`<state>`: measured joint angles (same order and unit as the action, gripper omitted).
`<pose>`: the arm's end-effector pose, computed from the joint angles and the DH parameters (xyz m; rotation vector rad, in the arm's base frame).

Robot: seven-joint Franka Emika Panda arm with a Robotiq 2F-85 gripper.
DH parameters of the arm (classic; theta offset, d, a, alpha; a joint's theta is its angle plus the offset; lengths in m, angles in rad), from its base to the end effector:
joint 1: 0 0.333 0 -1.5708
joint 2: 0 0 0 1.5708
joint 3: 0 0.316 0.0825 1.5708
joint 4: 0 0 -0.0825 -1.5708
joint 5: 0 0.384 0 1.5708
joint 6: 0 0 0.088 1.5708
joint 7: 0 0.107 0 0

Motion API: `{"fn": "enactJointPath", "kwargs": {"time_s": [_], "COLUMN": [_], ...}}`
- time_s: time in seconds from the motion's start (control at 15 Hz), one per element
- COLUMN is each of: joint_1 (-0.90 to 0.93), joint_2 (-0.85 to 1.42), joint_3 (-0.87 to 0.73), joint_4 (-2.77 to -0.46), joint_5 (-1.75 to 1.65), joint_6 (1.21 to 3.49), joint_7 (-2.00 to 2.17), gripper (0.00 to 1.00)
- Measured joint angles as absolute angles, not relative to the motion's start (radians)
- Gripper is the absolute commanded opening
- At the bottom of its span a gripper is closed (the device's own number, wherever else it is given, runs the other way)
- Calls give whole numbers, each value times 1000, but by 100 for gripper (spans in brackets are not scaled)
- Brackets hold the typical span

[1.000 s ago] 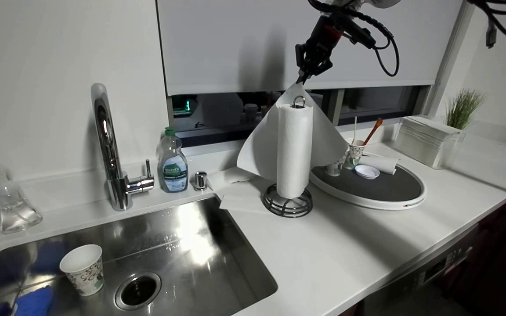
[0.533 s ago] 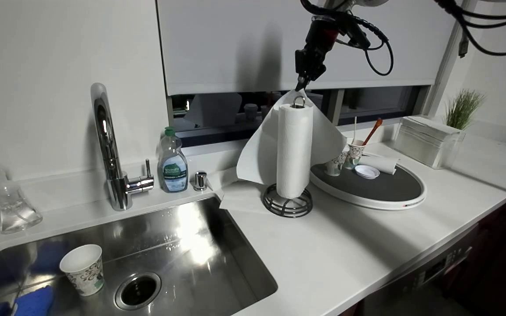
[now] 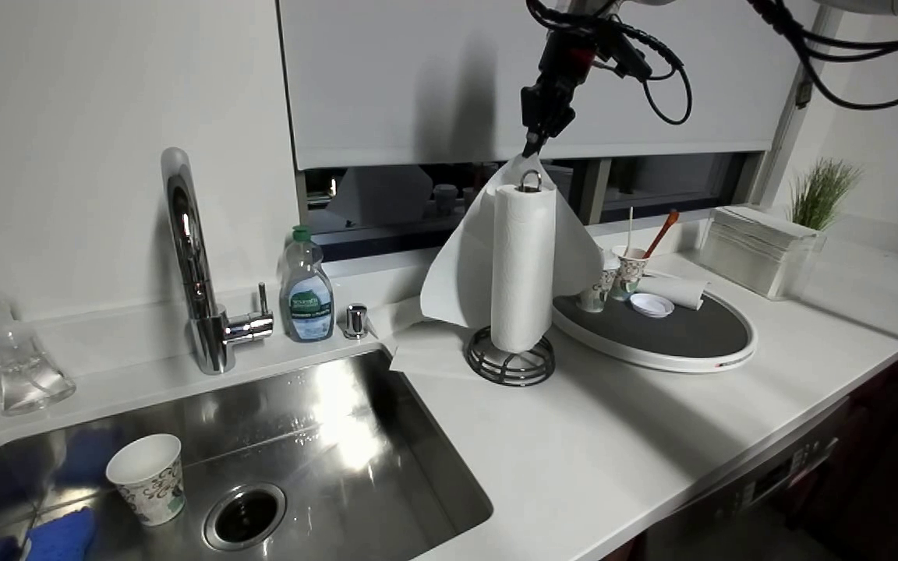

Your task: Wrap the paper towel roll around itself.

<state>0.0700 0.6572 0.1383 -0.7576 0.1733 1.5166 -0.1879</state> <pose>0.7106 0.1273 0.5822 -2.8289 -0.5468 -0.1567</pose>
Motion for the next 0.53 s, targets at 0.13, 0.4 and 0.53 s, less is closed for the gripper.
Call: {"fn": "enactJointPath", "kwargs": {"time_s": [0.13,0.4,0.53], "joint_1": [69,66,66], "joint_2": [658,686,713], "joint_3": [138,140,155], "joint_4": [-756,-724,-697], "joint_5": [173,170,171], "joint_6": [1517,1515,1490], "joint_7": [-225,-360,-450], "gripper": [0,0,0]}}
